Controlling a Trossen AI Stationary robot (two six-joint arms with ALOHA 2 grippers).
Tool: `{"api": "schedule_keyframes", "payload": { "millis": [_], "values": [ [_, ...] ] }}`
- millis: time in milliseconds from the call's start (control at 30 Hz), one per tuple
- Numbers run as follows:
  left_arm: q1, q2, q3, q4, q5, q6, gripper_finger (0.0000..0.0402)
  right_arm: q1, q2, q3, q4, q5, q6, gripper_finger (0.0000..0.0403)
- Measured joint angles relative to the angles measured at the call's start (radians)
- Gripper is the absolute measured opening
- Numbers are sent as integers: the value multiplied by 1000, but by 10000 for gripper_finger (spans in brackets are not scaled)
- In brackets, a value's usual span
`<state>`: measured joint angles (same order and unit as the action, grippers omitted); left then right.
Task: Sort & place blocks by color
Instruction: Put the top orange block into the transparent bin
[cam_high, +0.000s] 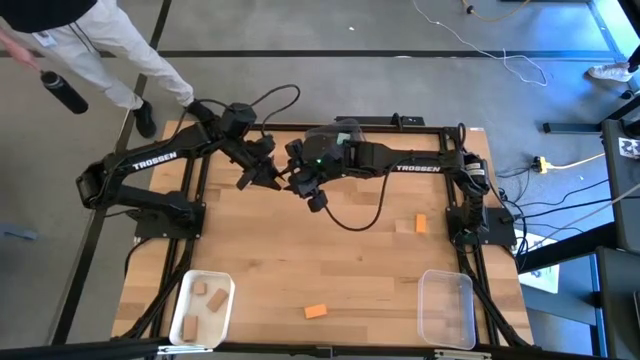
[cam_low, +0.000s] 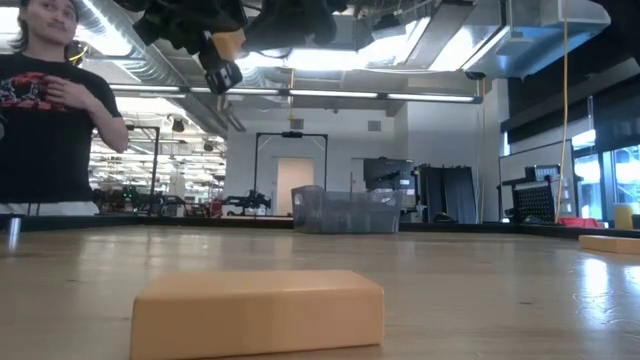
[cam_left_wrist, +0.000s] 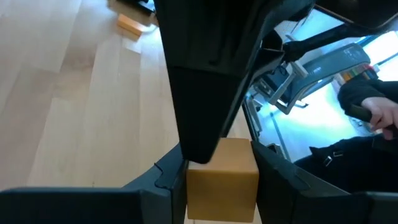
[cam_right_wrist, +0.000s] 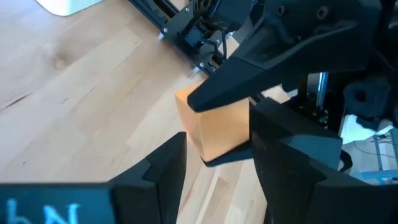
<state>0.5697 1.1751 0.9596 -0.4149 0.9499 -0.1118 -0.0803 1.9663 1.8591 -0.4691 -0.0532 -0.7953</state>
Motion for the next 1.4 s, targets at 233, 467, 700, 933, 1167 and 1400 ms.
{"api": "schedule_keyframes", "payload": {
  "millis": [233, 467, 700, 933, 1167, 1400],
  "values": [
    [8, 0, 0, 3, -61, 17, 128, 7, 0, 0, -43, 8, 8, 184],
    [16, 0, 0, 23, -66, 3, 128, 33, 0, 0, -45, 62, 32, 184],
    [17, 0, -1, 84, -104, -39, 128, 49, -1, 1, -42, 174, 140, 184],
    [17, 0, -2, 134, -116, -59, 128, 51, -5, 2, -36, 182, 215, 184],
    [22, 0, -2, 136, -129, -62, 128, 54, -4, 2, -47, 212, 239, 184],
    [22, 0, -2, 136, -136, -56, 128, 52, -3, 2, -53, 212, 242, 184]
  ]
}}
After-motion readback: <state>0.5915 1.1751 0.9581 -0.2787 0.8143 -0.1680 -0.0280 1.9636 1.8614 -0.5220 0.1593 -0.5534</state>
